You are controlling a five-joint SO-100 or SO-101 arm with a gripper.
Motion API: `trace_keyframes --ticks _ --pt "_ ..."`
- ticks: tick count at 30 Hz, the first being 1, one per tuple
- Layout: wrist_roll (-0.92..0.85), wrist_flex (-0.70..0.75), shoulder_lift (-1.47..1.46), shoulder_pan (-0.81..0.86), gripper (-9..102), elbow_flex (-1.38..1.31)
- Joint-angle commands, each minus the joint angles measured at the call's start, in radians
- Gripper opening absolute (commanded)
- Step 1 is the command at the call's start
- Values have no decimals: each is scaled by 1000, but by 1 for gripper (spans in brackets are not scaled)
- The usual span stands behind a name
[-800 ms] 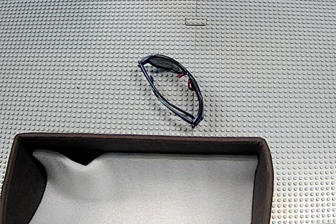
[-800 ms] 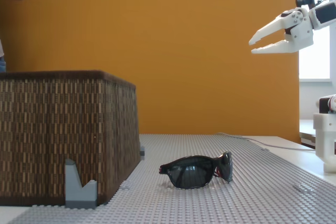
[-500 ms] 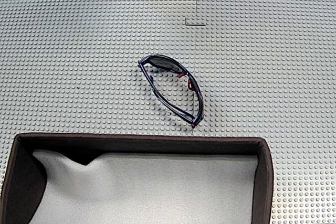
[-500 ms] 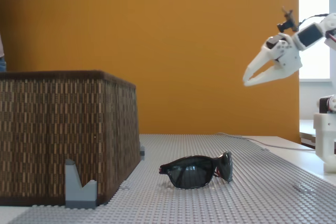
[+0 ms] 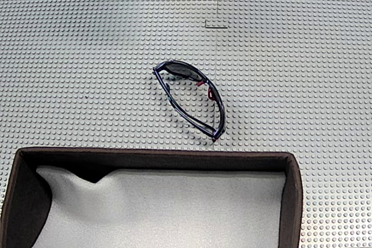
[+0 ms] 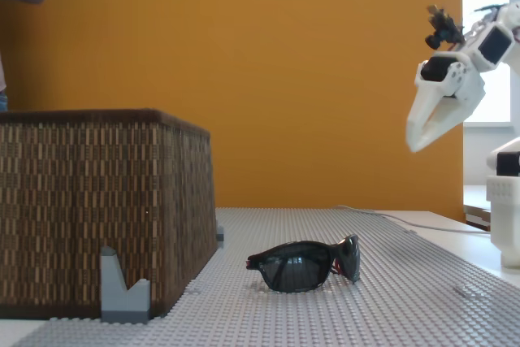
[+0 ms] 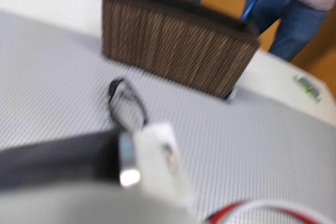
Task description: Grasp a glasses and put it in the bin.
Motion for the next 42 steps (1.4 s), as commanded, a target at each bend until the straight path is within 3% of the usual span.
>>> trace_keyframes --ticks 1,7,13,16,20,27,42 --pt "-54 71 -89 -57 0 -112" --pt "183 147 -328 -104 0 -258" --pt "403 124 -509 -172 0 -224" --pt "480 43 -545 -175 1 -158" --pt "565 -115 -574 -175 15 -98" --pt "629 -465 -673 -138 18 9" --pt "586 -726 -842 -20 22 100"
